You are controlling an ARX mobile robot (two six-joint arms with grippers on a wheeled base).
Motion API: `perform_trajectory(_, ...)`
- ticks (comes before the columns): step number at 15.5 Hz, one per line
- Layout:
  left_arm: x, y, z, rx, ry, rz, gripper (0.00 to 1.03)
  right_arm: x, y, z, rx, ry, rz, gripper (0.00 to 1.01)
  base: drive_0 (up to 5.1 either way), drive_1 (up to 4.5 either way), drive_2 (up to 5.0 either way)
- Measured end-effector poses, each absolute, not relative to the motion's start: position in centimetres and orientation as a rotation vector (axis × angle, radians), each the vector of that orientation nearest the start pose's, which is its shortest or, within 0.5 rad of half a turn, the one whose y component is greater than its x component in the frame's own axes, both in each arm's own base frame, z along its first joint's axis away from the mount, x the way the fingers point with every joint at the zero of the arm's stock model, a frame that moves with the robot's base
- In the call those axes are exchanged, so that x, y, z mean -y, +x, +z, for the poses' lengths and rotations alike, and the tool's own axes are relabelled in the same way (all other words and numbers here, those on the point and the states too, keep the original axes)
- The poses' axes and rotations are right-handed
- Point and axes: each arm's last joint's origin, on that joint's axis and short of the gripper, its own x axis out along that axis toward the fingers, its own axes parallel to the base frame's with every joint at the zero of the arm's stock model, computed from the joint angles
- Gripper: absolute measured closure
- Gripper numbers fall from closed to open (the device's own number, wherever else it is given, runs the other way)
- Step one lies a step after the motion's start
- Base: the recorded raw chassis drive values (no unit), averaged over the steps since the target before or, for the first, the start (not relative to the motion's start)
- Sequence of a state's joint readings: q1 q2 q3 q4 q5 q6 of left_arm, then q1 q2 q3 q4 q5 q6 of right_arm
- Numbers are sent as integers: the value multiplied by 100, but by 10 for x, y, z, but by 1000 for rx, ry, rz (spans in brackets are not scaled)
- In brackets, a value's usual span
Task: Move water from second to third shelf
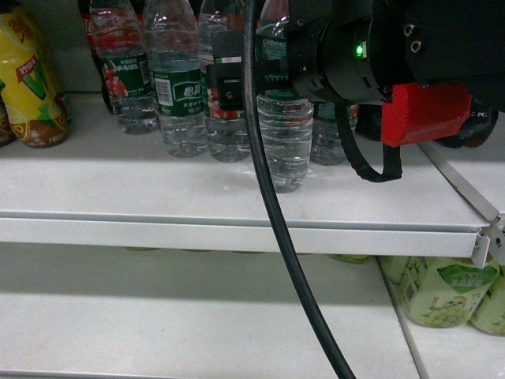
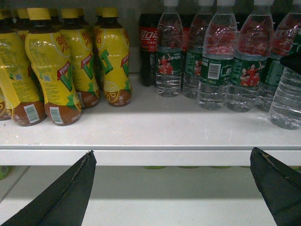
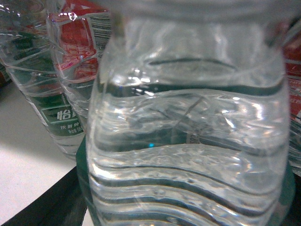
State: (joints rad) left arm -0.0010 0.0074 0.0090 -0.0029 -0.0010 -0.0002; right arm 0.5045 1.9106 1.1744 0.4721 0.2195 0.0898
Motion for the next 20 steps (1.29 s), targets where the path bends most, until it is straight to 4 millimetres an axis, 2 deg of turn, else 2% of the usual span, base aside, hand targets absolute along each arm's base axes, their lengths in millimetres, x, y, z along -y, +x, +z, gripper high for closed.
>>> perform_trajectory(2,0,98,166,-2,0,0,5,-199,373,206,-263,0,255,4,0,0,0)
perform_trajectory(4,0,98,166,-2,0,0,5,-198,373,206,-265,5,247,22,0,0,0)
perform_trajectory(5,0,98,166,-2,0,0,5,-201,372,206,-263,4,249,35,0,0,0)
perform_trajectory(6,0,98,166,-2,0,0,5,-200,372,207,-263,7,246,52,0,0,0)
perform_trajectory(7,0,98,166,-2,0,0,5,-200,372,207,-260,10,245,56,0,0,0)
perform_trajectory(10,0,98,166,-2,0,0,5,-195,366,207,-265,16,244,59,0,0,0)
perform_trajectory(11,0,98,166,-2,0,0,5,-187,360,210,-281,38,247,59,0,0,0)
perform_trajectory(12,0,98,166,-2,0,0,5,-168,339,216,-314,44,258,59,0,0,0)
perform_trajectory(16,0,98,166,-2,0,0,5,-140,284,218,-291,-44,274,59,0,0,0)
perform_trajectory(20,0,98,166,-2,0,0,5,-94,229,242,-231,-20,241,60,0,0,0)
